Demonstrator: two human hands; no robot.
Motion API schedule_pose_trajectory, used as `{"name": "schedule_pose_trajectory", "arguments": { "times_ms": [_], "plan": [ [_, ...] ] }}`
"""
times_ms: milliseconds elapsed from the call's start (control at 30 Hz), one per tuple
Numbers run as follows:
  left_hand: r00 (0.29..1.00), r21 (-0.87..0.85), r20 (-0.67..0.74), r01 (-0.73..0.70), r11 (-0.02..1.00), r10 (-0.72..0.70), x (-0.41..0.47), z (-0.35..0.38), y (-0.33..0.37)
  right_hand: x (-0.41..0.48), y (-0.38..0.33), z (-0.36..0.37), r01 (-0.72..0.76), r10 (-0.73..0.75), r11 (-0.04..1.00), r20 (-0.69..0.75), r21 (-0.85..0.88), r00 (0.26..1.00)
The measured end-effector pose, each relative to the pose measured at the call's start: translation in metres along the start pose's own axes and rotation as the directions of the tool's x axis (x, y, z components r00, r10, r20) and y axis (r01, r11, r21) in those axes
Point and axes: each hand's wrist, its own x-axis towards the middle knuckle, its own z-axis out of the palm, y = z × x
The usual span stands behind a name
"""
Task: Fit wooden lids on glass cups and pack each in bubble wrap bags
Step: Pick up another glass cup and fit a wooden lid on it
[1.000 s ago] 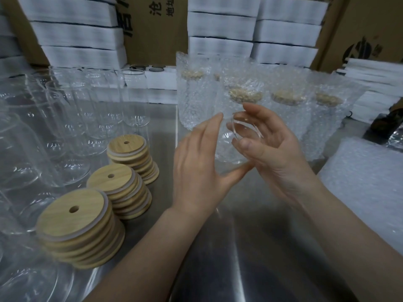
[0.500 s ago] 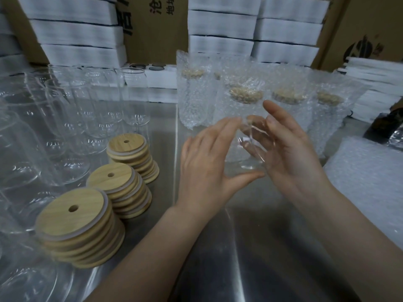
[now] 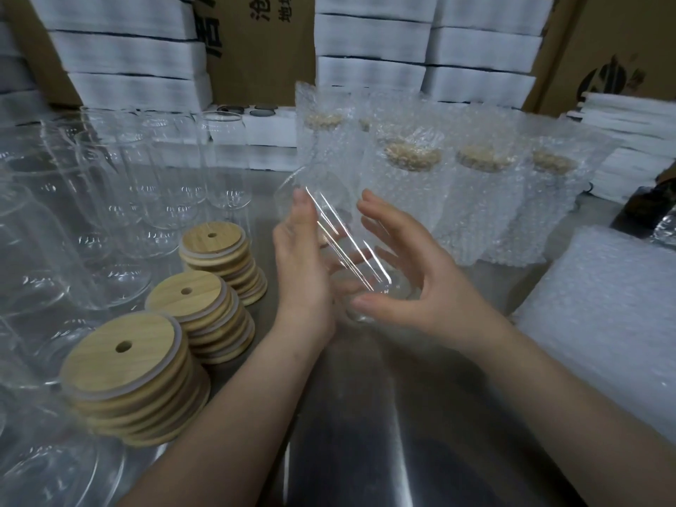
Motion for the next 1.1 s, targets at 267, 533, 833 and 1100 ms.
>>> {"name": "schedule_pose_trajectory", "arguments": {
  "times_ms": [267, 533, 833, 1100],
  "plan": [
    [0.960, -0.232, 0.086, 0.281, 0.931, -0.268, 0.006, -0.005, 0.002, -0.001, 0.002, 0.002, 0.141, -0.168, 0.920, -0.043, -0.366, 0.985],
    [0.901, -0.142, 0.314, 0.356, 0.924, -0.299, 0.002, -0.002, -0.001, -0.001, -0.001, 0.003, 0.077, -0.204, 0.906, -0.269, -0.417, 0.941],
    [0.877, -0.152, 0.393, 0.358, 0.921, -0.276, 0.001, -0.004, -0.003, 0.004, -0.006, 0.008, 0.105, -0.075, 0.993, -0.404, 0.052, 0.912],
    [0.899, -0.055, 0.365, 0.280, 0.958, -0.242, 0.007, -0.009, -0.005, 0.009, 0.000, -0.011, 0.018, -0.001, 0.987, -0.105, 0.157, 0.994]
  ]
}}
